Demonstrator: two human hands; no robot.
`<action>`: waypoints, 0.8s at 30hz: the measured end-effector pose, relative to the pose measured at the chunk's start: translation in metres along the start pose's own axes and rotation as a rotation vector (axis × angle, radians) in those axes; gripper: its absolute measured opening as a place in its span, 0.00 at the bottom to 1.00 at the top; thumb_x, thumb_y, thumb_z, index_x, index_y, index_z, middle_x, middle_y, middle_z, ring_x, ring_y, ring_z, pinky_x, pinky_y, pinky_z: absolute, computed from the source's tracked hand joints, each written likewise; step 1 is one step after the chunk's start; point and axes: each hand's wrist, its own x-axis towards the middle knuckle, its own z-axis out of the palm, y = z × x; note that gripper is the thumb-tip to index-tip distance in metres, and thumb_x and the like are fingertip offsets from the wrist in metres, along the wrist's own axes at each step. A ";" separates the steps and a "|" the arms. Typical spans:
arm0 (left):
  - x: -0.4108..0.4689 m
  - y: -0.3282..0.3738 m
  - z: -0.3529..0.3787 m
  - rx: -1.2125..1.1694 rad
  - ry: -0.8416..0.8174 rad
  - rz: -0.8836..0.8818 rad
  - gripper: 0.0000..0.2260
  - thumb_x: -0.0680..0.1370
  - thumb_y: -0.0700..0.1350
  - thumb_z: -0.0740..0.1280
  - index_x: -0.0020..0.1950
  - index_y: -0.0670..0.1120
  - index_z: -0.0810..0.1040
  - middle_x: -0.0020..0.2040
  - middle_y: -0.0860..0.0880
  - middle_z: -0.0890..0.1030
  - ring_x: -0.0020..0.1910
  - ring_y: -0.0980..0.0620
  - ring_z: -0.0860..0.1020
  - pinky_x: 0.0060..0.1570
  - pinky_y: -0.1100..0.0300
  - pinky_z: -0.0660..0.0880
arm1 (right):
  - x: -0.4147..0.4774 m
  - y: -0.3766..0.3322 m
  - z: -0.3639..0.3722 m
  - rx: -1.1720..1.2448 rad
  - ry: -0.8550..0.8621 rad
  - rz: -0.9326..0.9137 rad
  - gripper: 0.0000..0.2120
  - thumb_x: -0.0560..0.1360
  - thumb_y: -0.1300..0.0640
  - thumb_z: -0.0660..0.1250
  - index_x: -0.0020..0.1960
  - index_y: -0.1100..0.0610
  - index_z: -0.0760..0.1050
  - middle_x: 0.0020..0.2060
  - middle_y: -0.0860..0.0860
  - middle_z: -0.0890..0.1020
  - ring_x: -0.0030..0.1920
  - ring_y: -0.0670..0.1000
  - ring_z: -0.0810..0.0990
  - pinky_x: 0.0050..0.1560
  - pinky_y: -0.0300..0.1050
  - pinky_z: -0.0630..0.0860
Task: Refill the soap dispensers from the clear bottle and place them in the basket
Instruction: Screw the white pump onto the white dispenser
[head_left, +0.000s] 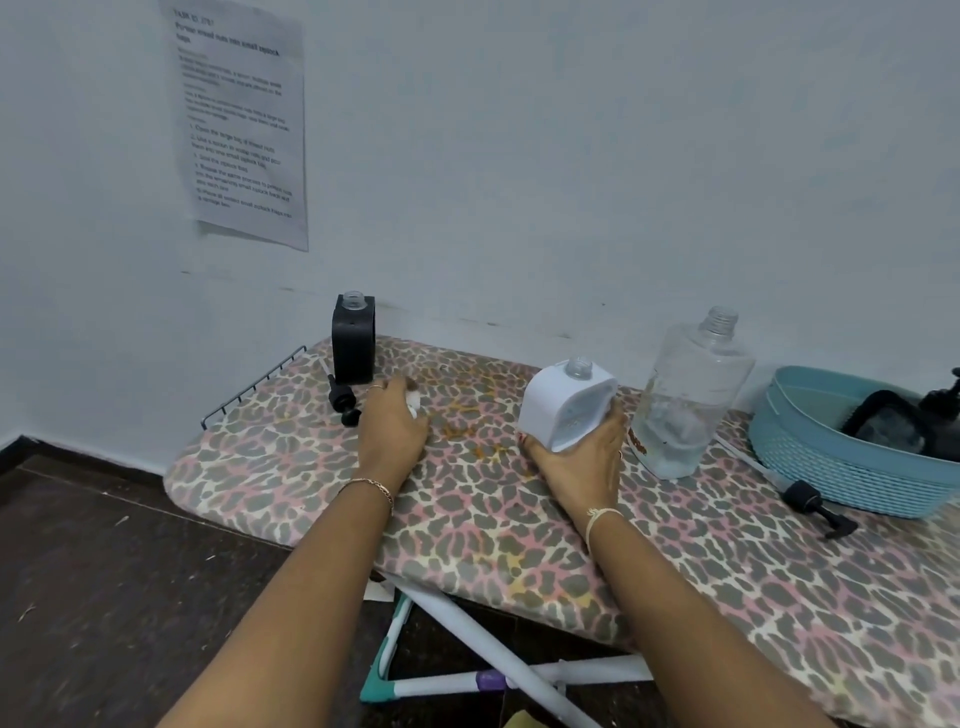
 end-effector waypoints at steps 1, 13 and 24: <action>0.001 0.003 0.000 -0.052 0.032 0.002 0.15 0.73 0.38 0.70 0.60 0.41 0.77 0.56 0.41 0.75 0.52 0.45 0.76 0.49 0.58 0.71 | 0.000 0.000 0.000 0.003 0.001 -0.001 0.60 0.59 0.43 0.80 0.77 0.56 0.46 0.73 0.54 0.59 0.73 0.54 0.59 0.71 0.52 0.61; 0.013 0.122 -0.029 -1.150 0.057 -0.153 0.21 0.75 0.41 0.71 0.61 0.47 0.64 0.45 0.46 0.83 0.44 0.52 0.82 0.43 0.62 0.80 | -0.001 -0.002 -0.003 0.018 0.015 0.008 0.56 0.59 0.44 0.80 0.75 0.56 0.52 0.69 0.54 0.65 0.70 0.54 0.64 0.69 0.52 0.66; 0.024 0.160 -0.008 -0.822 0.027 0.099 0.27 0.78 0.47 0.67 0.73 0.47 0.61 0.51 0.46 0.81 0.37 0.63 0.76 0.53 0.52 0.78 | -0.001 -0.001 -0.003 0.058 0.035 0.017 0.53 0.59 0.43 0.80 0.74 0.54 0.55 0.67 0.52 0.67 0.68 0.52 0.66 0.65 0.46 0.66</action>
